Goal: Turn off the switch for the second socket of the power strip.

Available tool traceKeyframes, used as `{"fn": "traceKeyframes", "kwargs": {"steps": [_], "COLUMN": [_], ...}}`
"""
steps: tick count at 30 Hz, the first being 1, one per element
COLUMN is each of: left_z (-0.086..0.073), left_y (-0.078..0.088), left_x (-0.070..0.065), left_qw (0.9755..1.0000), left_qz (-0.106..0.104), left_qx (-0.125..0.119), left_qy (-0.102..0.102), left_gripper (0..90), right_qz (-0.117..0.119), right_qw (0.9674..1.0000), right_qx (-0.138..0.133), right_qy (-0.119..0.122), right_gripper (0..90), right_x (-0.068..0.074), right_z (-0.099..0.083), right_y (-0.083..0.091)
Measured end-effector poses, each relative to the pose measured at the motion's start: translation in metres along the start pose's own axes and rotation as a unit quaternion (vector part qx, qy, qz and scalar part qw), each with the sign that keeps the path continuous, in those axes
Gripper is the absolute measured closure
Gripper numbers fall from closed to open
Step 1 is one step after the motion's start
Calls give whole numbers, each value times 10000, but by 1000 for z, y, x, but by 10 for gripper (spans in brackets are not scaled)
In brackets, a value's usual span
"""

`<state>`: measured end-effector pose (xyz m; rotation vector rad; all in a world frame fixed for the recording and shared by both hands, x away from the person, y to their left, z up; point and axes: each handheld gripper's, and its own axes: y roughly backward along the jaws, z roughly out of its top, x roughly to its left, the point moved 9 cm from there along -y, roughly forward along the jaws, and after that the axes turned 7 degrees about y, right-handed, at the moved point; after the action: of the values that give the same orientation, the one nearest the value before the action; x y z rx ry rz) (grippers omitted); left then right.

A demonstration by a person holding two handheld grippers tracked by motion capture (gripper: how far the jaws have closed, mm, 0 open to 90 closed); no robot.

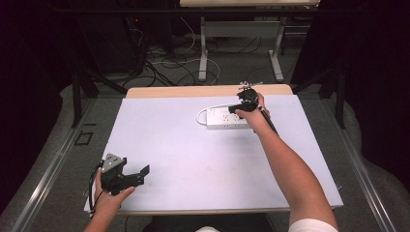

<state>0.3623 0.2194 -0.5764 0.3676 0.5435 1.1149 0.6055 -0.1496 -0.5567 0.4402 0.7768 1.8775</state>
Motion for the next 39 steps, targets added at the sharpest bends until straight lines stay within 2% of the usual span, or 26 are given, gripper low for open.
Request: {"fn": "traceKeyframes", "kwargs": {"steps": [9, 14, 15, 28, 39], "left_z": [0, 0, 0, 0, 0], "left_y": [0, 0, -1, -1, -2], "left_x": [-1, -1, -1, -2, -2], "left_qw": [10000, 10000, 10000, 10000, 10000], "left_qz": [6, 11, 11, 22, 26], "left_qx": [9, 14, 13, 4, 14], "left_qy": [-16, -17, -17, -15, -13], "left_gripper": [54, 55, 55, 54, 54], "right_qz": [33, 86, 91, 211, 273], "right_qw": [9999, 9998, 9996, 9990, 9981], "right_qx": [-115, -161, -200, -246, -340], "right_qy": [80, 74, 168, 310, 435], "right_gripper": [141, 106, 103, 6, 0], "right_x": [1, 2, 1, 4, 10], "right_z": [2, 1, 2, -2, -6], "right_y": [15, 22, 23, 43, 58]}}
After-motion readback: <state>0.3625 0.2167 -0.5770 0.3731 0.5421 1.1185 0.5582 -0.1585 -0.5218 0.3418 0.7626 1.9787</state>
